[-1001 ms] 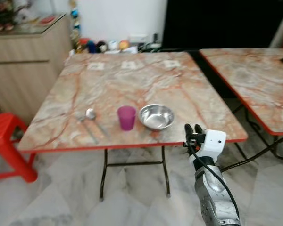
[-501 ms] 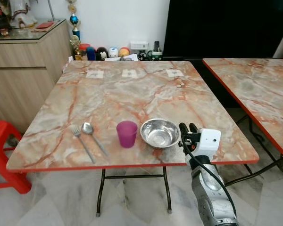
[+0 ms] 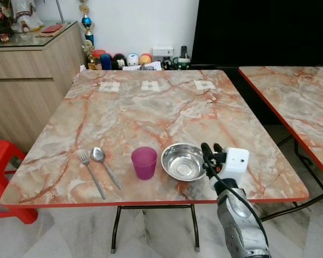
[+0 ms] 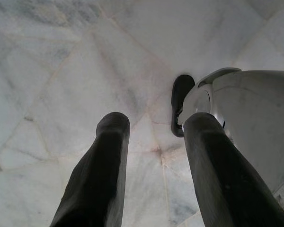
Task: Setting the table
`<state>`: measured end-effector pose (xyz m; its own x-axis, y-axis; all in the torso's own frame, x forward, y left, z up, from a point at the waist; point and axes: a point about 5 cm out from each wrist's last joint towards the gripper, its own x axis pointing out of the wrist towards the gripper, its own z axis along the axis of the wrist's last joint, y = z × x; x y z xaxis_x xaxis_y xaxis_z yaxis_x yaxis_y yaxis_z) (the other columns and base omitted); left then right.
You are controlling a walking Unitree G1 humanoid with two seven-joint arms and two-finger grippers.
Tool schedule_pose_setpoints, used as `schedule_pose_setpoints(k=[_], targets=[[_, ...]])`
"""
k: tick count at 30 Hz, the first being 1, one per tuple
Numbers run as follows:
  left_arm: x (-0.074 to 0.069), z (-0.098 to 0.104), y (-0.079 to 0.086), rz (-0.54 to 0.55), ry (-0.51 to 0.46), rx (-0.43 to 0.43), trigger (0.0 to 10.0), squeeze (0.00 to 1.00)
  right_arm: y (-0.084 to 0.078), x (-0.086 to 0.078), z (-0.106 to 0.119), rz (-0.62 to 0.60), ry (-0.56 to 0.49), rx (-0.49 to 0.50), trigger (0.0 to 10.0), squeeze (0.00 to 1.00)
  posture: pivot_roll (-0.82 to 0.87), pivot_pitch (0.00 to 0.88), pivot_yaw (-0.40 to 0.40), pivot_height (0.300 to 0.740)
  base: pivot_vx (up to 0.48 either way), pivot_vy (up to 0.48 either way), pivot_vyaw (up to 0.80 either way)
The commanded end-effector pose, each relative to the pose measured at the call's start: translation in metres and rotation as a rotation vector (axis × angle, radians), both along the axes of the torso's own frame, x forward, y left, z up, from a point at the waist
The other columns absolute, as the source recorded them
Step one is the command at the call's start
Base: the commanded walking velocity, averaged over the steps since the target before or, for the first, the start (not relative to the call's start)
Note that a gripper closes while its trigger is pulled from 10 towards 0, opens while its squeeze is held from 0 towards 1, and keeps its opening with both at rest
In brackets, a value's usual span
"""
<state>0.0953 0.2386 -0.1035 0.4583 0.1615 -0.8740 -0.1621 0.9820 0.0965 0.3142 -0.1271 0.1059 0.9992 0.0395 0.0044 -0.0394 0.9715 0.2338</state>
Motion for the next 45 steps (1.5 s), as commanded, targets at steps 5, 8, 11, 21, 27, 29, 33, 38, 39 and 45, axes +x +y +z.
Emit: schedule_pose_setpoints(k=[5, 8, 11, 21, 27, 29, 33, 38, 39, 45], targets=[[-0.002, -0.001, 0.0, 0.002, 0.01, -0.008, 10.0, 0.0, 0.007, 0.007, -0.006, 0.002, 0.088, 0.097, 10.0, 0.0, 0.02, 0.003, -0.012, 0.74, 0.0, 0.0, 0.0], [-0.002, -0.001, 0.0, 0.003, 0.01, -0.008, 10.0, 0.0, 0.007, 0.009, -0.007, -0.014, 0.107, 0.142, 10.0, 0.0, 0.02, 0.003, -0.012, 0.74, 0.0, 0.0, 0.0], [-0.002, -0.001, 0.0, 0.001, 0.01, -0.008, 10.0, 0.0, 0.008, 0.012, -0.013, -0.014, 0.164, 0.185, 10.0, 0.73, 0.02, 0.003, -0.011, 0.74, 0.0, 0.0, 0.0], [-0.003, -0.001, 0.0, 0.005, 0.011, -0.009, 10.0, 0.0, 0.005, 0.018, -0.019, -0.067, 0.238, 0.258, 10.0, 0.0, 0.03, 0.007, -0.012, 0.74, 0.0, 0.0, 0.0], [-0.003, -0.001, 0.0, 0.003, 0.013, -0.008, 10.0, 0.0, 0.006, 0.017, -0.025, -0.059, 0.279, 0.26, 10.0, 0.0, 0.03, 0.008, -0.009, 0.74, 0.0, 0.0, 0.0], [-0.003, -0.001, 0.0, 0.002, 0.013, -0.008, 10.0, 0.0, 0.008, 0.017, -0.028, -0.049, 0.296, 0.277, 10.0, 0.0, 0.03, 0.008, -0.009, 0.74, 0.0, 0.0, 0.0], [-0.003, -0.001, 0.0, 0.001, 0.013, -0.008, 10.0, 0.0, 0.011, 0.018, -0.03, -0.051, 0.317, 0.319, 10.0, 0.0, 0.03, 0.008, -0.009, 0.74, 0.0, 0.0, 0.0], [-0.003, -0.001, 0.0, 0.004, 0.013, -0.008, 10.0, 0.0, 0.013, 0.022, -0.03, -0.043, 0.341, 0.352, 10.0, 0.0, 0.04, 0.008, -0.009, 0.74, 0.0, 0.0, 0.0], [-0.003, -0.001, 0.0, 0.004, 0.013, -0.008, 10.0, 0.0, 0.013, 0.022, -0.03, -0.043, 0.341, 0.352, 10.0, 0.0, 0.04, 0.008, -0.009, 0.74, 0.0, 0.0, 0.0], [-0.003, -0.001, 0.0, 0.006, 0.012, -0.009, 10.0, 0.0, 0.017, 0.024, -0.032, -0.028, 0.372, 0.371, 10.0, 0.0, 0.04, 0.009, -0.009, 0.74, 0.0, 0.0, 0.0]])
